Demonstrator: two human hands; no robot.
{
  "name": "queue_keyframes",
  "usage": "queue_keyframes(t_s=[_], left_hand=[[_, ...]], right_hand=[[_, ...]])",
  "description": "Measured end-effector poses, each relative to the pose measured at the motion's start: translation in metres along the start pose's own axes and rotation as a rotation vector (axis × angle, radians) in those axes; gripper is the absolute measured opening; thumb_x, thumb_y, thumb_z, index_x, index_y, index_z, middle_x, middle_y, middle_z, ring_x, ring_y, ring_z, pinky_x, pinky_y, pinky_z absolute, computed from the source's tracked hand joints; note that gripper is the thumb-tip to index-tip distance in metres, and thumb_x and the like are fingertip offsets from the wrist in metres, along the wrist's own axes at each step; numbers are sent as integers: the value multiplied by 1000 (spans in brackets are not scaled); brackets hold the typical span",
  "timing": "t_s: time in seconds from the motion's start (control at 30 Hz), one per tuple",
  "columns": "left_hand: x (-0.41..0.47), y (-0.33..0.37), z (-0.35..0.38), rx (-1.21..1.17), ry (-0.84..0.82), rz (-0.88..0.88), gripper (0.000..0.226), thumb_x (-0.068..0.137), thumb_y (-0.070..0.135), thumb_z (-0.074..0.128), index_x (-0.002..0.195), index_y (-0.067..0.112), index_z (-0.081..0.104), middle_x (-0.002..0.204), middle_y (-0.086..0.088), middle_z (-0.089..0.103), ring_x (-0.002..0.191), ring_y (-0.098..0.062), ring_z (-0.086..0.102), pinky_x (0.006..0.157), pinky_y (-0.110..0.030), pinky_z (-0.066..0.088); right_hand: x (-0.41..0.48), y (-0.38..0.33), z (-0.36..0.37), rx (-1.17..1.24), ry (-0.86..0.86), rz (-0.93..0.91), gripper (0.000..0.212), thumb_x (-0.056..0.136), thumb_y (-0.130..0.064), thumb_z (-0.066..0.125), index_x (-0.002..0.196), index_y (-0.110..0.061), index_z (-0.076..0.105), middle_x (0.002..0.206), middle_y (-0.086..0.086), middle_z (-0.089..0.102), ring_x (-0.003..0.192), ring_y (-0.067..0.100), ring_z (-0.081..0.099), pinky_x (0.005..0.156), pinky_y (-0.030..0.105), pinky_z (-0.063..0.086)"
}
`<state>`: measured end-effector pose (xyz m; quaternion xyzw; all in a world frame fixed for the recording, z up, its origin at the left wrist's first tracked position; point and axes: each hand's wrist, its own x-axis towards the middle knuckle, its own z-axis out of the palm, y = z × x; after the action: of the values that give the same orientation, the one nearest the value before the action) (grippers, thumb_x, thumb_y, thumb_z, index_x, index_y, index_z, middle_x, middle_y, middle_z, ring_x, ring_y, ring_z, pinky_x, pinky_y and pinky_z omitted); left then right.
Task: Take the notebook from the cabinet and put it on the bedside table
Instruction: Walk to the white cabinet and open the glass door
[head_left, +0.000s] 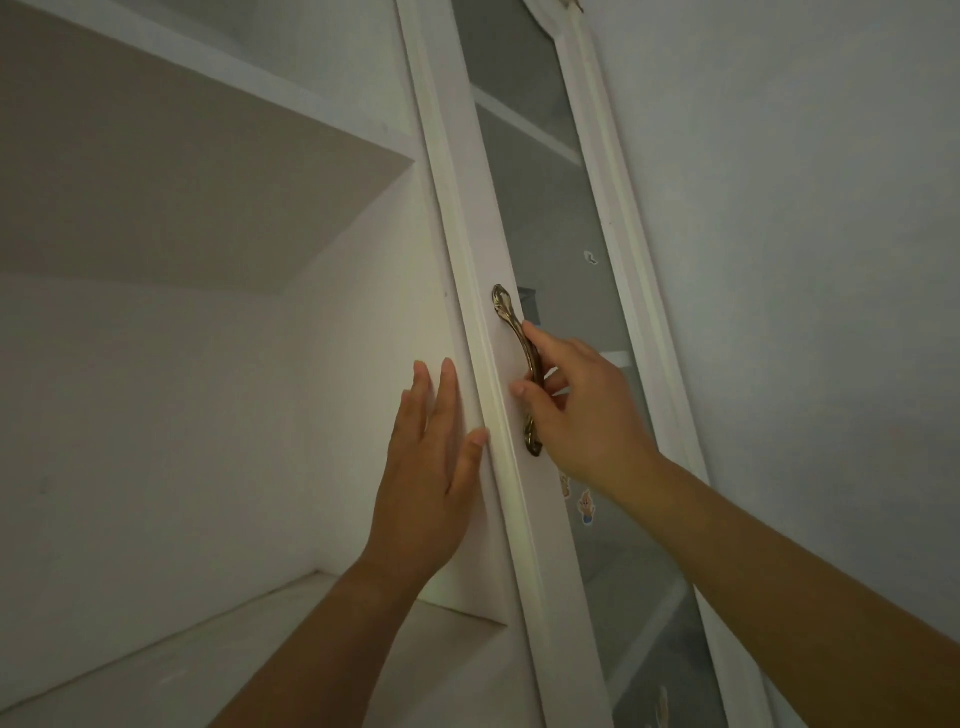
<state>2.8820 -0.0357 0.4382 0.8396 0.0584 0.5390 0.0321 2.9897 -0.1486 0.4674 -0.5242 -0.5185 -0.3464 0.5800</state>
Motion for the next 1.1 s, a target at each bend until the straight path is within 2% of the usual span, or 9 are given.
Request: queue_keyframes(t_s=[0.17, 0.3, 0.53, 0.67, 0.8, 0.87, 1.1], left_hand=[[0, 0, -4, 3, -17, -7, 57, 87, 57, 19, 133, 49, -12, 151, 17, -16, 139, -5, -10, 113, -35, 5], [-1, -1, -5, -7, -20, -1, 57, 86, 57, 21, 133, 49, -11, 152, 16, -14, 139, -5, -8, 113, -36, 8], [2, -3, -4, 5, -14, 7, 56, 87, 57, 22, 132, 52, -11, 152, 17, -14, 139, -5, -8, 109, -32, 7], [2, -7, -3, 38, -21, 13, 56, 87, 58, 19, 132, 51, -13, 152, 16, -15, 139, -5, -9, 107, -30, 5], [3, -9, -2, 49, -11, 19, 55, 88, 57, 20, 132, 52, -14, 153, 16, -14, 139, -5, -9, 105, -27, 1], [3, -7, -3, 52, -12, 18, 55, 86, 59, 19, 131, 52, -12, 152, 17, -14, 138, -4, -10, 104, -26, -1], [4, -7, -5, 48, -6, 33, 57, 85, 60, 21, 131, 52, -12, 152, 16, -12, 140, -6, -6, 105, -29, 9]], right_hand=[[0, -2, -3, 36, -16, 30, 49, 87, -17, 57, 132, -27, 42, 95, -8, 50, 75, 5, 54, 73, 14, 46], [1, 0, -2, 63, -10, 46, 47, 86, -16, 58, 130, -27, 44, 87, -18, 47, 74, 0, 54, 67, 5, 45], [2, 2, -6, 141, -16, 71, 46, 86, -15, 60, 128, -27, 46, 83, -12, 50, 71, -3, 53, 65, 7, 47], [4, 3, -6, 124, -36, 70, 47, 86, -17, 60, 128, -28, 45, 83, -10, 52, 72, 4, 55, 64, 10, 49], [2, 2, -4, 123, -29, 63, 45, 86, -18, 59, 128, -28, 45, 83, -13, 50, 71, -4, 53, 63, 9, 48], [2, 2, -5, 117, -18, 67, 46, 86, -18, 59, 128, -28, 45, 85, -15, 49, 71, -1, 54, 65, 12, 48], [2, 2, 2, 133, 10, 77, 47, 86, -16, 59, 130, -28, 45, 87, -11, 50, 71, -1, 54, 66, 13, 47]])
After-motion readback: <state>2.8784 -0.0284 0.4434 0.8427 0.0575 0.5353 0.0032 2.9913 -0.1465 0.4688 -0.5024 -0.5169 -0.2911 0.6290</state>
